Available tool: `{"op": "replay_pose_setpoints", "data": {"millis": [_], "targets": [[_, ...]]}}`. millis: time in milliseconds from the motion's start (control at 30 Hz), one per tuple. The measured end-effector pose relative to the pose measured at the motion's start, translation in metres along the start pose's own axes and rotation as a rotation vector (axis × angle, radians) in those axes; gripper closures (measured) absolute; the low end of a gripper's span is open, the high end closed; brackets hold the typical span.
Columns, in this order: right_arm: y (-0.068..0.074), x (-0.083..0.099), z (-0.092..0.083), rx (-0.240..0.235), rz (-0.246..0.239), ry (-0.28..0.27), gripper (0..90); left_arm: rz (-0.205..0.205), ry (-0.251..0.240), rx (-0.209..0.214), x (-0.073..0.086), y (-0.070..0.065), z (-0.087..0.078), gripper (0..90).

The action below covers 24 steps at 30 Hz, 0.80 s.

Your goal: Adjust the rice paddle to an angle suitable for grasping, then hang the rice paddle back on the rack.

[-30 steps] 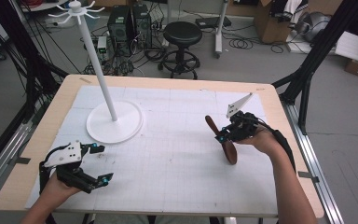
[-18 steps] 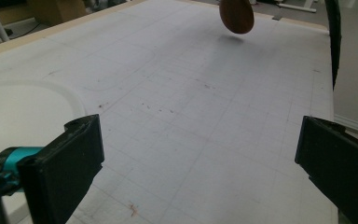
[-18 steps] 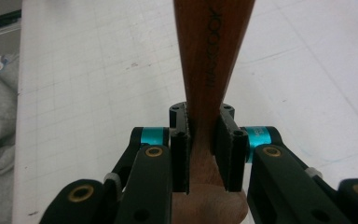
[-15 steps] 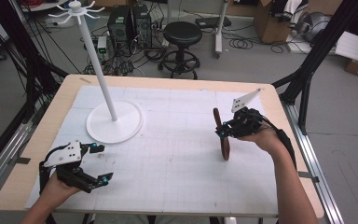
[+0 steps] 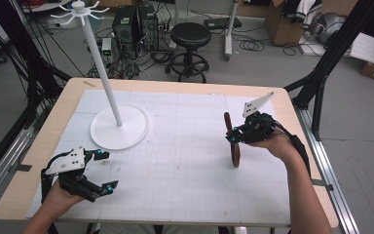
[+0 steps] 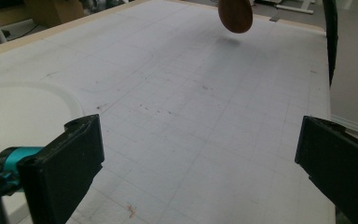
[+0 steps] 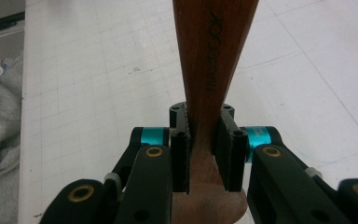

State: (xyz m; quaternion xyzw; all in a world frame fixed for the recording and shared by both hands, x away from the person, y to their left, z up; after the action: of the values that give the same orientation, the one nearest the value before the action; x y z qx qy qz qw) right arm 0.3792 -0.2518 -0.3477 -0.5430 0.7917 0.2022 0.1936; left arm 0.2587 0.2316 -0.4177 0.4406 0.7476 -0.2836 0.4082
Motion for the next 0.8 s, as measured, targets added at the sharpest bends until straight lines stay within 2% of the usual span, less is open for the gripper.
{"op": "replay_pose_setpoints", "data": {"millis": [200, 700, 800], "targets": [[-0.002, -0.002, 0.001, -0.004, 0.007, 0.004, 78.1, 0.003, -0.003, 0.004, 0.000, -0.001, 0.000, 1.7], [0.003, -0.020, -0.006, 0.005, -0.030, -0.037, 78.1, 0.008, -0.009, 0.008, -0.002, 0.000, 0.000, 1.7], [0.005, -0.022, -0.009, 0.004, -0.024, -0.043, 78.1, 0.009, -0.012, 0.008, -0.002, 0.000, 0.000, 1.7]]}}
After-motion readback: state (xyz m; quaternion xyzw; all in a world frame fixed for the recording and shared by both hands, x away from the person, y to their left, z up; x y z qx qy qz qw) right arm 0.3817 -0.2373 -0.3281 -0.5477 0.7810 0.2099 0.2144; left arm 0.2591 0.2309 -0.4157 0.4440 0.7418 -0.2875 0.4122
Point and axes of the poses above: each handheld gripper's, and its own axes: z roughly forward along the jaws, x roughly out of its underside, y roughly to its left, the point moved 2 cm from there along z, roughly forward along the jaws, and after that the axes turned 10 degrees about y, right-handed, at the moved point
